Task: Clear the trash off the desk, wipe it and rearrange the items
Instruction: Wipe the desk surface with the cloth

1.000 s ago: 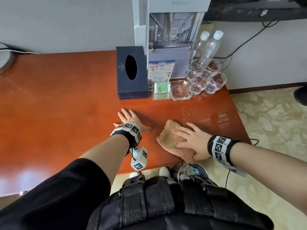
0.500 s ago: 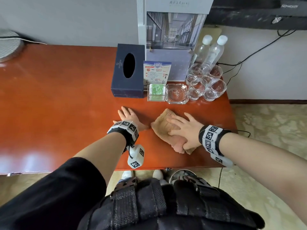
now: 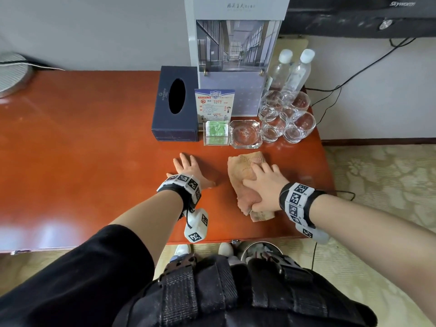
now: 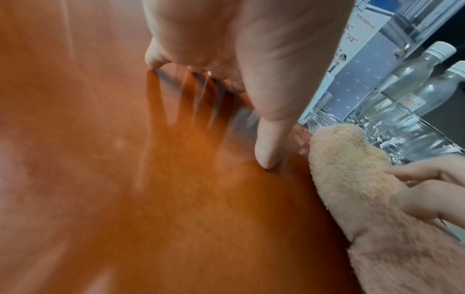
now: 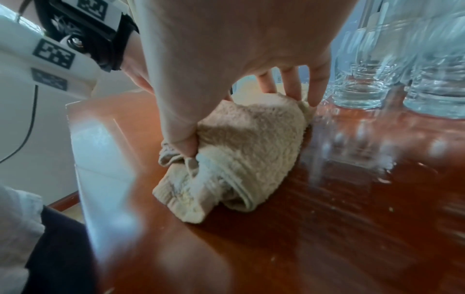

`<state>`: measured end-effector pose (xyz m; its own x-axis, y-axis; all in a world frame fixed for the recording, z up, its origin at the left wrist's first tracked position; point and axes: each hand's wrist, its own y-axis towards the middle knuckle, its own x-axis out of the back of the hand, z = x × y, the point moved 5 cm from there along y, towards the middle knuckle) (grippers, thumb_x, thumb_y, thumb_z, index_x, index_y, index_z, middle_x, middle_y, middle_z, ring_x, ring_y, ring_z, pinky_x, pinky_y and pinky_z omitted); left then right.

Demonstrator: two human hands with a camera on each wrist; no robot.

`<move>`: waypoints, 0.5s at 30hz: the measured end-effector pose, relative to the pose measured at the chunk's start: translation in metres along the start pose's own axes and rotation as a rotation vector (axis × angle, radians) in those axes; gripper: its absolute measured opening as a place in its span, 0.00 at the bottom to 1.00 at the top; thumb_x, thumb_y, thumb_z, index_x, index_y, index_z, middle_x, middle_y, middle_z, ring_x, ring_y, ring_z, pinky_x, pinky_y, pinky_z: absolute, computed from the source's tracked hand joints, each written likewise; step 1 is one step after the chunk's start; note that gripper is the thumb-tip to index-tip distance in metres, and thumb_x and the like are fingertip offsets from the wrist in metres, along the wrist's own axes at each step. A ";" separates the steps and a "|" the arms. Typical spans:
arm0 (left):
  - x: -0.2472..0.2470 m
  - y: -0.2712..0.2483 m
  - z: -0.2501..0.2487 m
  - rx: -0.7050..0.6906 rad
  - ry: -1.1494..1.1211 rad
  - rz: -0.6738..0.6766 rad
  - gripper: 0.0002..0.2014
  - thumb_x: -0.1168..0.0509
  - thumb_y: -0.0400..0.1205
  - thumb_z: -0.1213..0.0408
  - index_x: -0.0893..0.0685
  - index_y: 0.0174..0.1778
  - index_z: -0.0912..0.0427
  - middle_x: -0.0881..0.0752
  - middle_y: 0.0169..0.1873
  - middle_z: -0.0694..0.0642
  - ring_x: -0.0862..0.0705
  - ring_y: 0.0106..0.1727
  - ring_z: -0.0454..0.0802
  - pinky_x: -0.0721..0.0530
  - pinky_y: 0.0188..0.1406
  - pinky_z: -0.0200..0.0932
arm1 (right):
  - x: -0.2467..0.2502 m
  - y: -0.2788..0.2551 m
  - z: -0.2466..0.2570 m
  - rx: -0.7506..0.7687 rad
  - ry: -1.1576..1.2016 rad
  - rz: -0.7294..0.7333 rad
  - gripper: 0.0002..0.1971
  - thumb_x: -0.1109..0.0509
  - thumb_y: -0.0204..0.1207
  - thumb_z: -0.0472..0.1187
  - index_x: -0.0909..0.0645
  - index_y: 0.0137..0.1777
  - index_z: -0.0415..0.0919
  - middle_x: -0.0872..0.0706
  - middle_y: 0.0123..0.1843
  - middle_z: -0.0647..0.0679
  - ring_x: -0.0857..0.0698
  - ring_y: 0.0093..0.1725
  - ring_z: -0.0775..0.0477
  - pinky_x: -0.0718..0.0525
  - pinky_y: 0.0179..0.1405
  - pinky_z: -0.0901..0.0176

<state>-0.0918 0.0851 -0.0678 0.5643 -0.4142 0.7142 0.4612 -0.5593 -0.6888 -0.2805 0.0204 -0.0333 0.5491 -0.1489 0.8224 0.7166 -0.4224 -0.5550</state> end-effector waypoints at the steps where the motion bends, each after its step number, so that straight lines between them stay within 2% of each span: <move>1: -0.001 -0.001 -0.003 -0.017 0.009 0.002 0.57 0.30 0.72 0.39 0.63 0.83 0.55 0.67 0.82 0.58 0.67 0.82 0.62 0.50 0.78 0.71 | -0.001 -0.003 0.002 -0.015 0.011 0.000 0.34 0.36 0.67 0.67 0.33 0.72 0.55 0.42 0.78 0.35 0.40 0.73 0.32 0.35 0.66 0.38; 6: -0.004 -0.005 -0.015 -0.082 0.055 0.029 0.56 0.30 0.72 0.39 0.63 0.83 0.52 0.68 0.81 0.58 0.67 0.82 0.63 0.50 0.77 0.73 | -0.005 -0.016 0.016 -0.075 0.062 -0.028 0.33 0.36 0.69 0.67 0.33 0.71 0.54 0.36 0.72 0.37 0.38 0.69 0.34 0.34 0.64 0.39; 11: -0.006 -0.010 -0.019 -0.143 0.108 0.033 0.55 0.30 0.73 0.40 0.62 0.83 0.50 0.68 0.81 0.58 0.67 0.82 0.62 0.53 0.77 0.73 | -0.012 -0.024 0.031 -0.099 0.128 0.008 0.34 0.34 0.68 0.65 0.34 0.72 0.55 0.40 0.75 0.37 0.41 0.72 0.33 0.34 0.67 0.38; 15: -0.006 -0.010 -0.017 -0.161 0.137 0.042 0.54 0.31 0.73 0.40 0.63 0.83 0.50 0.68 0.81 0.58 0.66 0.82 0.62 0.53 0.77 0.74 | -0.016 -0.034 0.041 -0.057 0.102 0.023 0.33 0.32 0.66 0.63 0.31 0.71 0.55 0.42 0.78 0.38 0.41 0.73 0.34 0.35 0.69 0.40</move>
<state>-0.1120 0.0809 -0.0631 0.4773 -0.5272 0.7030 0.3175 -0.6425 -0.6974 -0.2961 0.0737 -0.0322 0.5166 -0.2485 0.8194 0.6772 -0.4671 -0.5686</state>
